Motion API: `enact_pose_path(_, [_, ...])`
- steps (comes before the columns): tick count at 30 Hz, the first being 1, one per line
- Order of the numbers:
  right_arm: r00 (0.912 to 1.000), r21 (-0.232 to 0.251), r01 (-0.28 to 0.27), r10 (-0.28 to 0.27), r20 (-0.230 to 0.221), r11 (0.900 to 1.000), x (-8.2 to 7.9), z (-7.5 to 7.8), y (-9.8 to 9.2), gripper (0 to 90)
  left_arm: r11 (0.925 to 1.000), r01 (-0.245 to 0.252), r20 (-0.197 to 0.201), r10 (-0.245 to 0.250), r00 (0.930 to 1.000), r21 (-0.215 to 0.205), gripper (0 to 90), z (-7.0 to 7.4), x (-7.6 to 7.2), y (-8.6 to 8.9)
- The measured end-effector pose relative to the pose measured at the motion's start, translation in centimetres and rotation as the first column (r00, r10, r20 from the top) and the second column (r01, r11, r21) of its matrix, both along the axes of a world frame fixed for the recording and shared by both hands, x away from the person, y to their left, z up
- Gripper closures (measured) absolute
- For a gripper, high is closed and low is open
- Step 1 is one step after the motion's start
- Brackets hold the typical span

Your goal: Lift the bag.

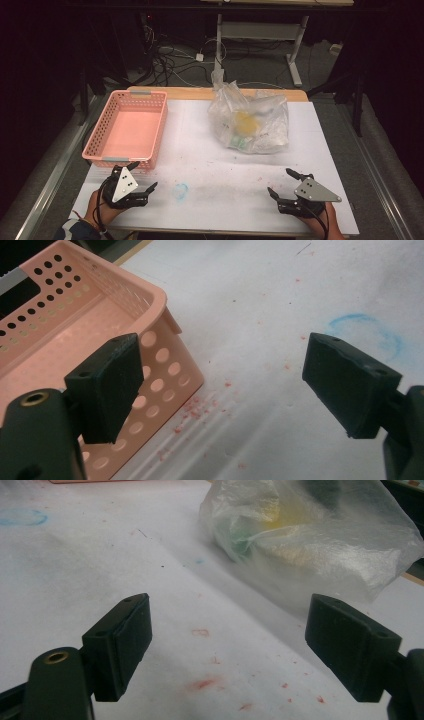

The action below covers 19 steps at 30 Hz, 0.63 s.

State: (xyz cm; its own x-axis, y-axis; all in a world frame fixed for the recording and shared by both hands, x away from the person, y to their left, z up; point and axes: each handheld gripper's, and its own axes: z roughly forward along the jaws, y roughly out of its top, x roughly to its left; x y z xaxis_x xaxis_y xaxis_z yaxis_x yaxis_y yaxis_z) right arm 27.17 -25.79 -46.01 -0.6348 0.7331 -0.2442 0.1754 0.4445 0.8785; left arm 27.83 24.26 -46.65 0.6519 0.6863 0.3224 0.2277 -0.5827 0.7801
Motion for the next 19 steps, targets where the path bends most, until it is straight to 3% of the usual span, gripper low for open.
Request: enact_pose_path(19, [0.9999,-0.001,-0.008,0.008,-0.009,1.0,0.3,-0.06,0.01,19.0,1.0,0.003,-0.003,-0.003,1.0,-0.005,16.5,0.06,0.24,-0.19])
